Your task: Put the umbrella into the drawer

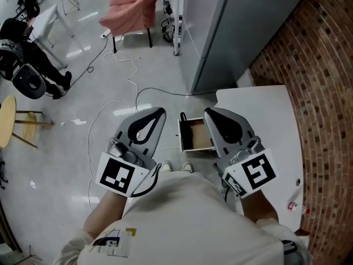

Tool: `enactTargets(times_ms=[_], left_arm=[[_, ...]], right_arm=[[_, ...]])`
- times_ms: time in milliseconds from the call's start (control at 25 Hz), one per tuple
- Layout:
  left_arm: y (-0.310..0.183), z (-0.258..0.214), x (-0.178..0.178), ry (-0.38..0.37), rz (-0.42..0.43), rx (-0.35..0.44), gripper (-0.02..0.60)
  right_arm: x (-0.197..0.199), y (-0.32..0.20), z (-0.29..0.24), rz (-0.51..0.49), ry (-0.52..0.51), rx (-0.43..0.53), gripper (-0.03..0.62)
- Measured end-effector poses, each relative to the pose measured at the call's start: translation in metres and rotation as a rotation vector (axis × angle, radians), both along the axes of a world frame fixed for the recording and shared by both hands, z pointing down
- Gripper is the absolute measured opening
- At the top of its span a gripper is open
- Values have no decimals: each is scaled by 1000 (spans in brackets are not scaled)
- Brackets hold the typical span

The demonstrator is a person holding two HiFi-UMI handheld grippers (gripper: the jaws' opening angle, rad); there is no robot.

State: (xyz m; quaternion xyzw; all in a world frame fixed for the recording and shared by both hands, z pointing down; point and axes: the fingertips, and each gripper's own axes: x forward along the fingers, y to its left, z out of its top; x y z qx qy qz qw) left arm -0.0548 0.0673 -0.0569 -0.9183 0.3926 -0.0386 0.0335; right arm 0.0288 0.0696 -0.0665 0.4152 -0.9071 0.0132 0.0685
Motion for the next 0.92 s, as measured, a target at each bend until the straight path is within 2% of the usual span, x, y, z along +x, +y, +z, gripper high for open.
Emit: enactTargets(times_ms=[400, 600, 920], left_arm=[[-10, 4, 3, -5, -28, -6, 8], [-10, 2, 5, -11, -16, -5, 8], [-8, 4, 10, -12, -16, 3, 8]], right_arm=[[9, -8, 4, 15, -9, -19, 8], [17, -11, 0, 31, 2, 3, 8], [16, -6, 7, 18, -14, -14, 8]])
